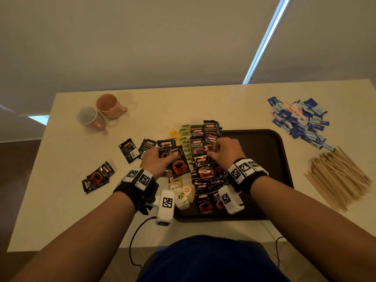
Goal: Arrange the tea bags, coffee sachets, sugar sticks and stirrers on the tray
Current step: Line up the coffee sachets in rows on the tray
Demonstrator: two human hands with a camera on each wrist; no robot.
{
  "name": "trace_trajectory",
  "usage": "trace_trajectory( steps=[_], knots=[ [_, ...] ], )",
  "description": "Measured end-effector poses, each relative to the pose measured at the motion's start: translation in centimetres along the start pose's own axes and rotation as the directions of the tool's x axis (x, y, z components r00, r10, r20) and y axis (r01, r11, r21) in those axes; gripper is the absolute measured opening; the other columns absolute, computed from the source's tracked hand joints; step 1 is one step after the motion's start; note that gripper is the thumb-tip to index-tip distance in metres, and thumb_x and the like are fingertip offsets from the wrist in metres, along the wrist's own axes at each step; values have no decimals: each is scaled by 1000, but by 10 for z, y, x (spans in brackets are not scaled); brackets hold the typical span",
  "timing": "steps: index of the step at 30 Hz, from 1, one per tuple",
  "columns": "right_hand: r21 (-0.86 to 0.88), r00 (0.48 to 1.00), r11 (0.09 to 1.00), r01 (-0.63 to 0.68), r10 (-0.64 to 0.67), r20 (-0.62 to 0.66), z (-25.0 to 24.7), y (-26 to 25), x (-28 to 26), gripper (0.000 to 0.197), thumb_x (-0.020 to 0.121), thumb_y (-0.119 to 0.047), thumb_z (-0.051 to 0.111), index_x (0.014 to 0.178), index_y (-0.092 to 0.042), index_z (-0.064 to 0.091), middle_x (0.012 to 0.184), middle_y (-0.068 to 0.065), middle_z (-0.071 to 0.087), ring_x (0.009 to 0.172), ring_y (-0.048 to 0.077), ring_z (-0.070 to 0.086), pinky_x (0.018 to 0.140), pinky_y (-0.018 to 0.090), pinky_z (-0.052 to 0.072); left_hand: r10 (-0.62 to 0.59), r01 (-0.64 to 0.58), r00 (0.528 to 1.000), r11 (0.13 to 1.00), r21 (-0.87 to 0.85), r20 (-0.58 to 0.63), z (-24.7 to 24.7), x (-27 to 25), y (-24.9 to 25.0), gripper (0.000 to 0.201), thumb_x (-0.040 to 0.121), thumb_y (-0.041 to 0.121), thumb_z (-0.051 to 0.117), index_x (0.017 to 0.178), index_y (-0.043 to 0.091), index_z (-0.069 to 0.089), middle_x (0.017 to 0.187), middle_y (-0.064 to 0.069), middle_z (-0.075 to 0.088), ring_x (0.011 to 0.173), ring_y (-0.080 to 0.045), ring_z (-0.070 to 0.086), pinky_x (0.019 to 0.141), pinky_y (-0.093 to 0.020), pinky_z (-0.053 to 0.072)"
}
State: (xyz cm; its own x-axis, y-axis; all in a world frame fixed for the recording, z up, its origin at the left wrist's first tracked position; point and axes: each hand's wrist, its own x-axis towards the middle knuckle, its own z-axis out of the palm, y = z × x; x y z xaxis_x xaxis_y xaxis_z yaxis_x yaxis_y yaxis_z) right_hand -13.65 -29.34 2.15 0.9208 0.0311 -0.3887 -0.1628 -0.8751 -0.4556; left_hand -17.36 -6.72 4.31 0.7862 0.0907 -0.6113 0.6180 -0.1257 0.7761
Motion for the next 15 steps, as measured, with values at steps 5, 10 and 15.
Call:
trace_trajectory(
  steps=[5,10,15],
  knots=[
    [516,981,855,54,-142,132,-12,-19,-16,26,92,-39,66,92,-14,72,81,5,74,72,19,72,67,35,61,4,-3,997,1000,-13,72,15,-4,7,25,88,19,75,111,12,67,104,-9,75,92,-27,75,71,-49,62],
    [575,977,818,-24,-102,186,-9,-10,-21,10,85,-16,76,90,-15,67,84,11,73,64,21,69,64,38,60,-20,27,991,999,-45,136,35,-9,6,26,91,20,71,112,7,65,105,-13,74,89,-26,74,71,-49,63],
    [627,983,770,-117,-2,186,-24,17,-24,9,87,-9,72,93,-12,66,89,13,71,63,14,67,60,25,54,-102,145,976,965,-221,193,41,-10,6,18,100,3,52,115,6,60,103,-16,72,88,-28,72,76,-43,61]
  ],
)
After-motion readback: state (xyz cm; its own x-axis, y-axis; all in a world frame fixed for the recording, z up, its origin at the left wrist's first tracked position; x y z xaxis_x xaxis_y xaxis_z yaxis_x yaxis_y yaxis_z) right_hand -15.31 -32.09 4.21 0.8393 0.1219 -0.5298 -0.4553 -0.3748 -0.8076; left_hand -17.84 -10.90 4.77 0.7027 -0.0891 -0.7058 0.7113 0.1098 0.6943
